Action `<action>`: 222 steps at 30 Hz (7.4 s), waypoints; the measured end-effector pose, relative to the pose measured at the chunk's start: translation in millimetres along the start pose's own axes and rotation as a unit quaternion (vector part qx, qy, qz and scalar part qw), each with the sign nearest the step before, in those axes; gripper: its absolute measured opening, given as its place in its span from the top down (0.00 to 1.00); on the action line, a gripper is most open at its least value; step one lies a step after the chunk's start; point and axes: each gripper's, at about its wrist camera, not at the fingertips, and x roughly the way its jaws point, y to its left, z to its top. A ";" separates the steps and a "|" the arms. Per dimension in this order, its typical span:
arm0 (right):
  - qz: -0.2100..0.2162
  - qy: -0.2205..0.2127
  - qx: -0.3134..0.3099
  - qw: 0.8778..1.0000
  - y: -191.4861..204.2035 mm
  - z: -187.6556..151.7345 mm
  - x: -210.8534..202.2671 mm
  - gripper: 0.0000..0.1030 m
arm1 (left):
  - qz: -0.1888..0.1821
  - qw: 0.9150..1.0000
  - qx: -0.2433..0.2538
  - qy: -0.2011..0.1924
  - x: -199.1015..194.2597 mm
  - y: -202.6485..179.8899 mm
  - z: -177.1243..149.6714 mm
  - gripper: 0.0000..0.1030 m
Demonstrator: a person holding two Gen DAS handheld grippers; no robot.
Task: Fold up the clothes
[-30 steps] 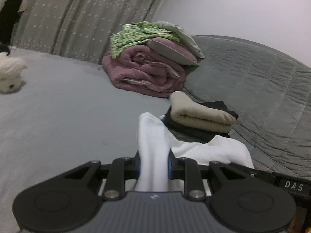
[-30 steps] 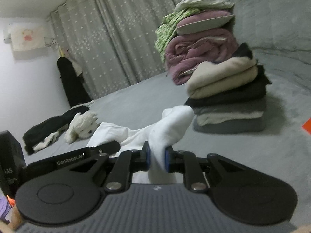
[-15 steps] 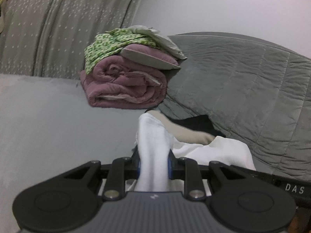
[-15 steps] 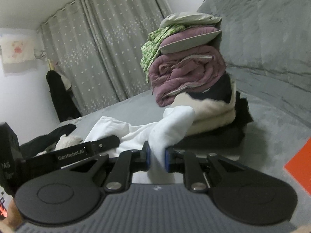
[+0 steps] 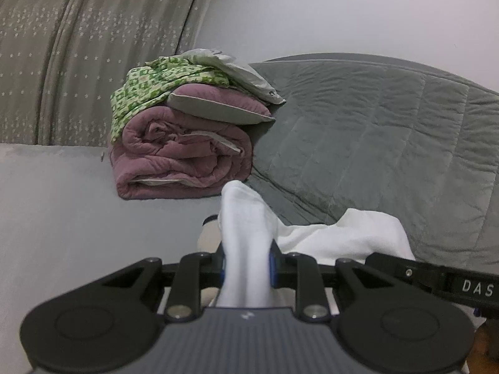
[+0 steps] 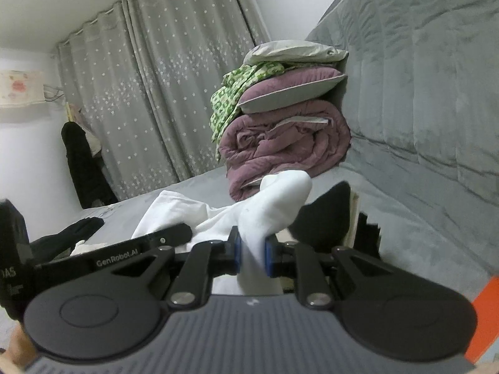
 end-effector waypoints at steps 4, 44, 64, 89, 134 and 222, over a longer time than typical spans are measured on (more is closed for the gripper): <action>-0.001 0.000 -0.006 1.000 -11.0 11.3 12.2 0.83 | -0.001 1.000 0.006 0.002 17.6 -2.8 11.4 0.77; -0.055 -0.028 -0.053 0.997 -94.8 32.7 87.1 0.62 | 0.041 0.996 0.081 0.013 144.1 15.0 32.6 0.55; -0.121 0.031 -0.092 0.988 -102.1 13.0 143.3 0.84 | 0.055 0.991 0.090 0.079 194.7 20.9 10.2 0.88; -0.064 -0.005 -0.115 0.991 -61.7 -10.7 44.4 0.79 | -0.006 0.997 0.071 0.037 87.2 13.4 -27.1 0.88; -0.147 0.124 0.023 0.981 -15.5 -65.9 -61.3 0.27 | 0.094 0.968 0.074 0.220 -21.6 -36.7 -64.6 0.01; -0.205 0.155 -0.104 0.961 46.5 -59.3 -108.6 0.00 | 0.127 0.961 0.051 0.240 -107.7 -48.1 -58.3 0.01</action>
